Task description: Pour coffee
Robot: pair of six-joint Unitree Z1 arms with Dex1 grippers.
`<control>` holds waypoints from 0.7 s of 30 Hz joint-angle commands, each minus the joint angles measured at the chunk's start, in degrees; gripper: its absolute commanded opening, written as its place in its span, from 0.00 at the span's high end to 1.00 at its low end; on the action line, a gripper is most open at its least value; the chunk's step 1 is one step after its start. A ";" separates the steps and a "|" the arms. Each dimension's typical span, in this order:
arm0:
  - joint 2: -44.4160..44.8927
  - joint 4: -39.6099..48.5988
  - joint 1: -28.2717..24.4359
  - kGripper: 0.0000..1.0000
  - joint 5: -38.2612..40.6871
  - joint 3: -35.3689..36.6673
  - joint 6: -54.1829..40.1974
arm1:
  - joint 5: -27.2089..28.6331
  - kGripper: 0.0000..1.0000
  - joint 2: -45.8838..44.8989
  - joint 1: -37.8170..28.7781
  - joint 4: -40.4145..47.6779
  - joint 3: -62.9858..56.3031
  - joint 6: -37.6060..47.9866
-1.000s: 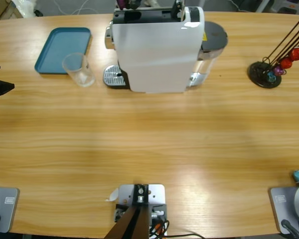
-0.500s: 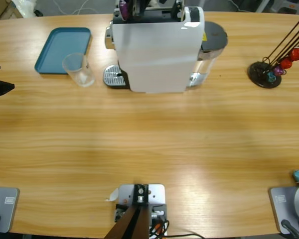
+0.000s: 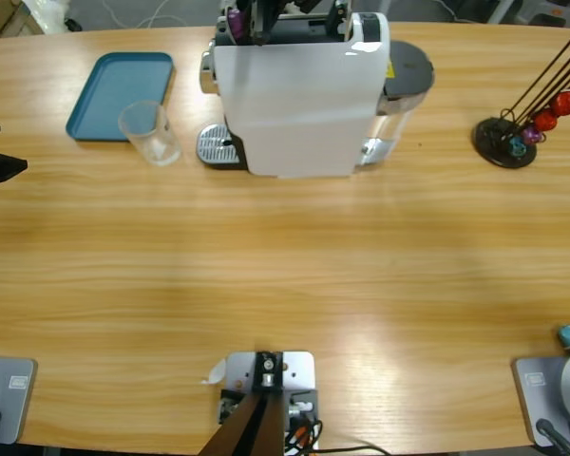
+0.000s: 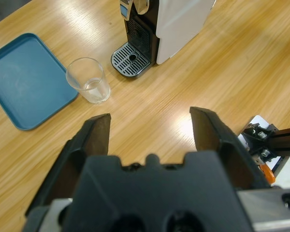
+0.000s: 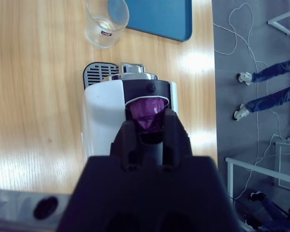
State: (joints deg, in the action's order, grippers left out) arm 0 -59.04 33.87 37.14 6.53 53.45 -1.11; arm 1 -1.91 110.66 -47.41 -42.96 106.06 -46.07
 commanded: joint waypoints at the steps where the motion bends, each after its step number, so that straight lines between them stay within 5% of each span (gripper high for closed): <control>1: 1.10 -0.73 0.39 0.30 0.76 -2.29 -0.56 | 0.12 0.99 3.60 0.92 0.42 -0.33 0.77; 3: 1.12 -0.73 0.39 0.30 0.76 -2.29 -0.58 | 0.33 0.76 3.60 0.92 0.42 -0.33 1.37; 9: 1.24 -0.73 0.39 0.30 0.67 -2.33 -0.65 | 0.44 0.49 3.60 0.92 0.33 -0.19 2.86; 21: 0.98 -0.73 0.39 0.30 0.76 -2.36 -0.65 | 5.90 0.48 -1.67 -1.90 -0.33 8.37 4.34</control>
State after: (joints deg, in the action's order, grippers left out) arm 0 -58.85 33.87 37.14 6.53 53.44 -1.18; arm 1 0.56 111.19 -46.78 -42.80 108.08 -43.27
